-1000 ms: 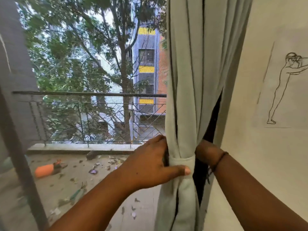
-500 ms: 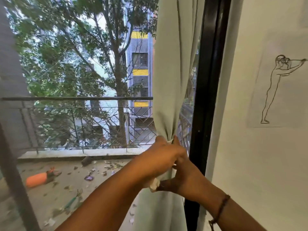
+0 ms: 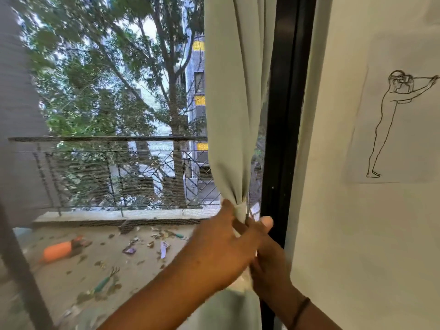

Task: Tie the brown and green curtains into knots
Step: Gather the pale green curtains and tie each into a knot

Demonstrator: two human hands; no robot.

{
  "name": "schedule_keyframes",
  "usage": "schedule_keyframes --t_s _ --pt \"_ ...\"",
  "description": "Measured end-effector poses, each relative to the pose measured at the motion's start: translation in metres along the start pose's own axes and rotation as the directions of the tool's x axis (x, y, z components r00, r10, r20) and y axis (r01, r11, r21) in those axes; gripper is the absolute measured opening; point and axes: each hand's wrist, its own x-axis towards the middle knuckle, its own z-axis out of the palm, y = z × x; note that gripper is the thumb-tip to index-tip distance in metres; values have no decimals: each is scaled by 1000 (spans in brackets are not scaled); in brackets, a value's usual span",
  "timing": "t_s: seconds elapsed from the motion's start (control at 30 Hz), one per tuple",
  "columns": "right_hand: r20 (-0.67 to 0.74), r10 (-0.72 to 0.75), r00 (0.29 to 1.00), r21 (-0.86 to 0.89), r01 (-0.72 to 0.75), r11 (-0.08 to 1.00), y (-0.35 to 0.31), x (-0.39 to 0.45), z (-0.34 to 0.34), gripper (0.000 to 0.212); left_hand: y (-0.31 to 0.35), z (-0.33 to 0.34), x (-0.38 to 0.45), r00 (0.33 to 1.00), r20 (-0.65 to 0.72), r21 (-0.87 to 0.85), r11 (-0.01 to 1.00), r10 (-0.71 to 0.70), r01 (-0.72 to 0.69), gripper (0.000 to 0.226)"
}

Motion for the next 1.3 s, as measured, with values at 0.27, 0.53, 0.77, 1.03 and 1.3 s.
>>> schedule_keyframes --t_s 0.27,0.53,0.77,1.03,1.3 --pt "-52 251 967 292 -226 929 -8 13 -9 31 -22 -21 33 723 -109 742 540 682 -397 14" --pt "-224 158 962 137 -129 982 -3 13 -9 19 -15 -11 42 766 -50 522 671 641 -527 25" --pt "-297 -238 925 -419 98 903 -10 13 -2 13 -12 -20 53 781 39 579 623 624 -526 32" --pt "-311 -323 894 -560 102 822 -7 6 10 4 -19 -28 66 713 223 524 535 665 -663 11" --pt "-257 344 903 446 -205 871 -16 17 -13 70 -36 -17 59 751 119 105 744 649 -660 7"
